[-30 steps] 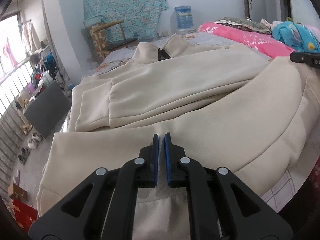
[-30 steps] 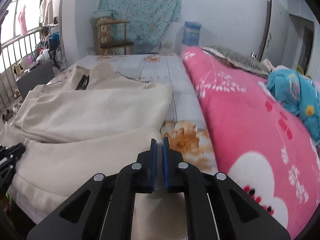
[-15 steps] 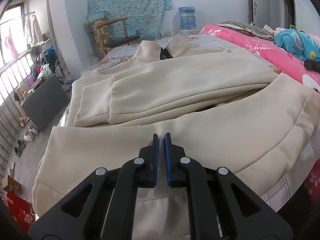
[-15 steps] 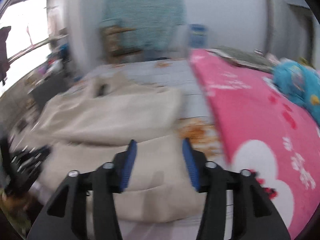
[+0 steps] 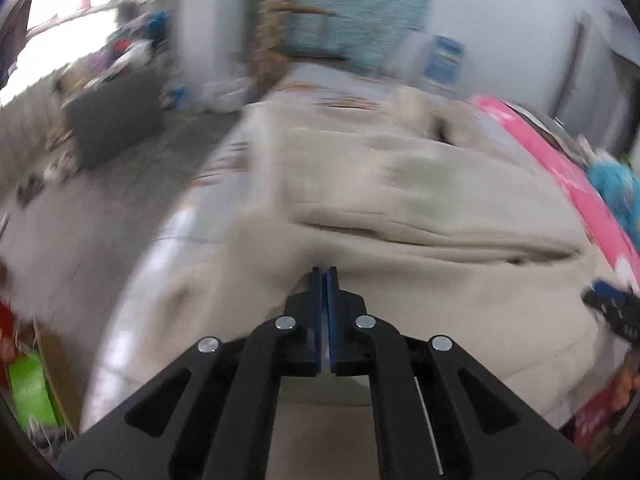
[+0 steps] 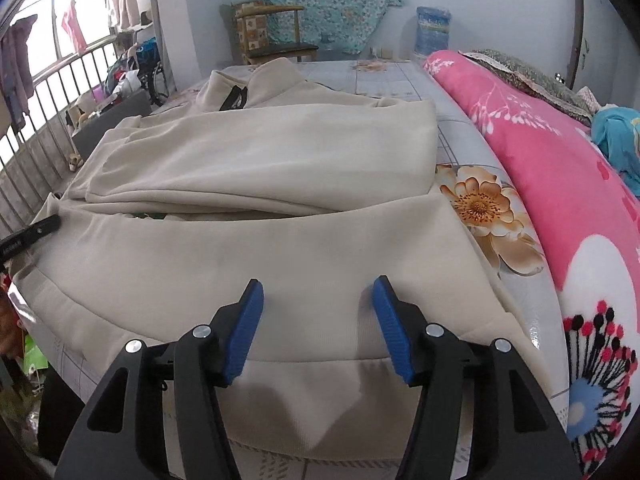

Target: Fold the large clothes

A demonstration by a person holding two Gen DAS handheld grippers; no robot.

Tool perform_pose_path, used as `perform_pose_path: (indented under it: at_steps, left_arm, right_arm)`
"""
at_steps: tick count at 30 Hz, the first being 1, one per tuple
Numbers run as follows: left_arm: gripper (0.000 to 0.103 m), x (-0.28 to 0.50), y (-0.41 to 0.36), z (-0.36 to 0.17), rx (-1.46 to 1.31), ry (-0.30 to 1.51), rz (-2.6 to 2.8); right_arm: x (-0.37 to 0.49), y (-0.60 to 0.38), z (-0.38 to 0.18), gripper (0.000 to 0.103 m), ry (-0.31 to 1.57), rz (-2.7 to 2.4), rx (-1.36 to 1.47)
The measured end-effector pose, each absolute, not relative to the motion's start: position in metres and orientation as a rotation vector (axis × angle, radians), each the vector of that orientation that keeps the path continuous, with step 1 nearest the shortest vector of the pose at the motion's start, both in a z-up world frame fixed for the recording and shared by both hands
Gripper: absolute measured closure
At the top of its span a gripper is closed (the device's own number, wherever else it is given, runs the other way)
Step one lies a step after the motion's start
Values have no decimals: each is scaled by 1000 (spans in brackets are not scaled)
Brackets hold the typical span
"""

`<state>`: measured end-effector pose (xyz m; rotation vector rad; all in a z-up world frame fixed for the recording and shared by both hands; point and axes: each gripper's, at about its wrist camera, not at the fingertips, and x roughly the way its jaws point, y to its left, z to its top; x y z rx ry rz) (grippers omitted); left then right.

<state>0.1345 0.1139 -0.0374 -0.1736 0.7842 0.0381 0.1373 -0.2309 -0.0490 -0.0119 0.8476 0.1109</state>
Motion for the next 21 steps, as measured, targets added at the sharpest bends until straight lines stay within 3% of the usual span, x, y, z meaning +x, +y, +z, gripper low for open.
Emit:
perform_pose_path:
  at_steps: [12,17,21]
  left_arm:
    - [98,127,127,-30,-112,744,74]
    - [66,105,109,-2,-50,672,-25]
    - [44,91,76,1,15,714,-174]
  right_arm:
    - [138,-229,-45,42,845,107,-7]
    - [123,-218,-24,27,817,125,-4]
    - [103,-199,-11,19,774,198,-14]
